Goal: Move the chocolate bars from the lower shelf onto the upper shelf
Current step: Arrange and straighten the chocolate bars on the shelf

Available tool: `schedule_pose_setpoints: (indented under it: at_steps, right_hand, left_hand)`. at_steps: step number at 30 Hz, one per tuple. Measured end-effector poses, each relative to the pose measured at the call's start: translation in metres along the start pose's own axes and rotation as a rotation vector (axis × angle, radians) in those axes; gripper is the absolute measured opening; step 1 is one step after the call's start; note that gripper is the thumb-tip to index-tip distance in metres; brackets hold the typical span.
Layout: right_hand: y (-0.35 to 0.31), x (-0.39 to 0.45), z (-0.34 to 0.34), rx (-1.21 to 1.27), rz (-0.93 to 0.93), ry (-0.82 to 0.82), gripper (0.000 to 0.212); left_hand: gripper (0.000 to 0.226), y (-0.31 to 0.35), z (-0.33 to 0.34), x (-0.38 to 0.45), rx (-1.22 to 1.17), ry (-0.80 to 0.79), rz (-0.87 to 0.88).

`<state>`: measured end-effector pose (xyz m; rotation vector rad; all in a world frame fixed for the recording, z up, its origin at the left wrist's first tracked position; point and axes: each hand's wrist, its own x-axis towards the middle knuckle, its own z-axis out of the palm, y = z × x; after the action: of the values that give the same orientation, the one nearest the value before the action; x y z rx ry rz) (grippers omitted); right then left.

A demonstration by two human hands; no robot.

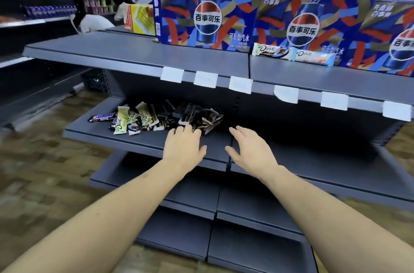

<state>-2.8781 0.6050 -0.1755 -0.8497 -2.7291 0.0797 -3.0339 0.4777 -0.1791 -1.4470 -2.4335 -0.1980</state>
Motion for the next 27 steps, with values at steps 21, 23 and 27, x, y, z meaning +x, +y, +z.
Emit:
schedule_pose_setpoints:
  at_steps: [21, 23, 27]
  right_hand:
    - [-0.022, 0.142, 0.192, 0.061, 0.227, -0.17, 0.067]
    - [-0.018, 0.157, 0.197, 0.083, 0.282, -0.151, 0.067]
    - [-0.016, 0.163, 0.208, 0.082, 0.308, -0.092, 0.061]
  left_hand:
    - [0.061, -0.083, 0.184, 0.078, -0.192, -0.237, 0.012]
    - [0.061, -0.083, 0.192, 0.087, -0.131, -0.228, 0.032]
    - [0.056, -0.079, 0.195, 0.096, -0.096, -0.216, 0.03]
